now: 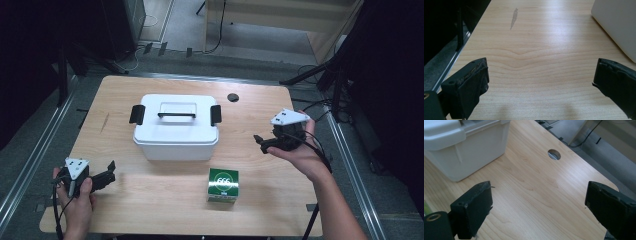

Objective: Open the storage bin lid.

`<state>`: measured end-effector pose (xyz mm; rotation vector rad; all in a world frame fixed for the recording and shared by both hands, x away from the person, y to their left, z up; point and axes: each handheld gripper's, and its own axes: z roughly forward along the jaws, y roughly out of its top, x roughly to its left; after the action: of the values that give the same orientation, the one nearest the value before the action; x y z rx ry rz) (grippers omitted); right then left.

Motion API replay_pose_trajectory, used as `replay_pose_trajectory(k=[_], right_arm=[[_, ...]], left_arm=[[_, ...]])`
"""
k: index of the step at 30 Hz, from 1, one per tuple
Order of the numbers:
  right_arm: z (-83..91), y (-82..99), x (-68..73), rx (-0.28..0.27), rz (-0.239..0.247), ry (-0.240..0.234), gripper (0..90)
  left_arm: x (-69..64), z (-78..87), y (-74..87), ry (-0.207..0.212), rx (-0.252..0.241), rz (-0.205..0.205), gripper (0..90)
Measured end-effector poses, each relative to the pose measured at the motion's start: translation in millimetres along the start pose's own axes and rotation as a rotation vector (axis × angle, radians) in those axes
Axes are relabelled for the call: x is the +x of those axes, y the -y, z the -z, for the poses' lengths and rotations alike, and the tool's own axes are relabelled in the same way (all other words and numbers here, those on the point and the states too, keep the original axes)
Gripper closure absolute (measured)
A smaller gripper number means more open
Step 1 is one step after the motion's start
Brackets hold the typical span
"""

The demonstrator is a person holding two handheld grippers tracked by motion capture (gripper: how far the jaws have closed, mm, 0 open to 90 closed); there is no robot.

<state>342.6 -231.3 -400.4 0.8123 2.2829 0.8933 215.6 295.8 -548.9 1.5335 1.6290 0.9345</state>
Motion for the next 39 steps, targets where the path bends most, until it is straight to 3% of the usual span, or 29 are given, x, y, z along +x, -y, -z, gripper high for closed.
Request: replay_pose_trajectory(k=[1, 9, 13, 14, 16, 18, 24, 25, 28, 30, 31, 37, 39], right_arm=[[-3.2, -7.6, -2.7, 0.026, 0.039, -0.02, 8.7], [-11.1, -31.0, -11.6, 0.096, 0.146, -0.102, 13.6], [-14.2, -39.7, -14.7, 0.107, 0.19, -0.136, 17.7], [-16.3, -47.5, -16.3, 0.121, 0.241, -0.142, 20.5], [-16.9, -50.2, -16.8, 0.124, 0.25, -0.146, 21.2], [-19.6, -60.6, -17.9, 0.138, 0.291, -0.173, 26.1], [-27.8, -81.1, -8.7, 0.183, 0.421, -0.311, 39.4], [-27.8, -81.1, -8.7, 0.183, 0.421, -0.311, 39.4], [-31.3, -98.0, 2.6, 0.209, 0.477, -0.369, 43.0], [-31.9, -100.8, 4.5, 0.214, 0.481, -0.373, 43.4], [-34.3, -109.2, 9.1, 0.249, 0.504, -0.364, 47.8], [-43.7, -125.1, 14.1, 0.301, 0.441, -0.392, 55.7], [-44.9, -129.5, 18.3, 0.298, 0.448, -0.402, 55.5]], left_arm=[[-0.3, -0.3, 0.0, 0.001, 0.004, 0.0, 0.6], [-2.5, -2.1, -0.8, -0.011, 0.018, -0.019, 0.6], [-2.2, -2.6, -1.3, -0.017, 0.023, -0.019, 0.6], [-1.8, -2.8, -1.5, -0.018, 0.025, -0.021, 0.6], [-1.5, -3.0, -1.7, -0.018, 0.028, -0.02, 0.6], [-1.4, -3.2, -1.7, -0.017, 0.029, -0.019, 0.6], [-1.6, -3.7, -1.6, -0.016, 0.034, -0.017, 0.6], [-1.6, -3.7, -1.6, -0.016, 0.034, -0.017, 0.6], [-0.8, -3.9, -1.7, -0.013, 0.032, -0.007, 0.6], [-0.6, -3.9, -1.7, -0.011, 0.032, -0.006, 0.6], [-0.2, -3.8, -1.8, -0.009, 0.031, -0.003, 0.6], [1.0, -4.2, -1.7, -0.006, 0.041, 0.001, 0.6], [1.0, -4.4, -1.7, -0.008, 0.042, 0.0, 0.6]])
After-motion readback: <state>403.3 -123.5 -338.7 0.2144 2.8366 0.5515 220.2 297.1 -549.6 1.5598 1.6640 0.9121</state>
